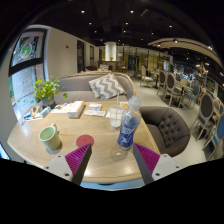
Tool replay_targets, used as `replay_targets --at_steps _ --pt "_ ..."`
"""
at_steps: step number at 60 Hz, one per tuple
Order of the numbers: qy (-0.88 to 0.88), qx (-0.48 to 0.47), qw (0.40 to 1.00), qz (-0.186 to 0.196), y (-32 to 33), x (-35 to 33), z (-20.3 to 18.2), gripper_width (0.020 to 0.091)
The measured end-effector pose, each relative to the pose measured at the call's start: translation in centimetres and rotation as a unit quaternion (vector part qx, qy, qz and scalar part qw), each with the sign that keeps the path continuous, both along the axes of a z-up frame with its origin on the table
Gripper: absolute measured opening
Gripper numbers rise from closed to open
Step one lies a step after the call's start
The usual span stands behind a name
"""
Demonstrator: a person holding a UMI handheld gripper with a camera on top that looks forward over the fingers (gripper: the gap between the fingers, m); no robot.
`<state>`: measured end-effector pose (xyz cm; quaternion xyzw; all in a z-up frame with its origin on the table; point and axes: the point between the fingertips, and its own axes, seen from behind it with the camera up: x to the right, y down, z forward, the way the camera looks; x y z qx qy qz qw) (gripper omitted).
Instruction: Pour water
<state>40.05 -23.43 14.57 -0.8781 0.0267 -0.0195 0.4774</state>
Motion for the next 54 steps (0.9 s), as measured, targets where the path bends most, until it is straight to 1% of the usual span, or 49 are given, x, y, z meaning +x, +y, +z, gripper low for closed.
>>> replay_targets --at_steps 9,19,21,23,25,30,32,33,35,38,42,44,45,47,48,51,52,53,54 --pt "-0.004 0.019 1.000 -0.006 6.1 5.3 -3.0 0.0854" --pt "0.005 0.023 1.000 -0.006 12.1 7.6 -6.4 0.0854" --pt "0.006 0.023 1.000 -0.008 13.0 8.0 -7.1 0.0845" --pt "0.009 0.022 1.000 -0.006 13.8 7.9 -7.5 0.0820" --pt "0.013 0.024 1.000 -0.002 14.5 7.7 -7.9 0.0777" --pt "0.017 0.027 0.999 0.007 16.4 8.0 -8.9 0.0632" --pt "0.017 0.029 0.999 0.010 15.9 7.3 -9.0 0.0566" --pt "0.018 0.030 0.999 0.011 16.0 7.2 -9.1 0.0546" --pt "0.022 0.035 0.999 0.010 16.1 7.1 -9.0 0.0541" --pt "0.025 0.038 0.999 0.010 16.2 7.3 -8.9 0.0514" --pt "0.024 0.042 0.999 0.007 16.3 7.4 -8.8 0.0456" --pt "0.020 0.044 0.999 0.004 16.3 7.5 -8.8 0.0457" --pt "0.017 0.045 0.999 0.005 16.2 7.4 -8.9 0.0403" --pt "0.011 0.047 0.999 0.005 16.0 7.5 -8.8 0.0396" --pt "0.008 0.047 0.999 0.005 15.9 7.5 -8.8 0.0372" --pt "0.003 0.046 0.999 0.005 15.8 7.4 -8.8 0.0370" --pt "0.002 0.045 0.999 0.005 15.8 7.4 -8.8 0.0389" --pt "0.000 0.045 0.999 0.005 15.8 7.3 -8.7 0.0325" --pt "-0.002 0.046 0.999 0.002 15.9 7.4 -8.7 0.0325"
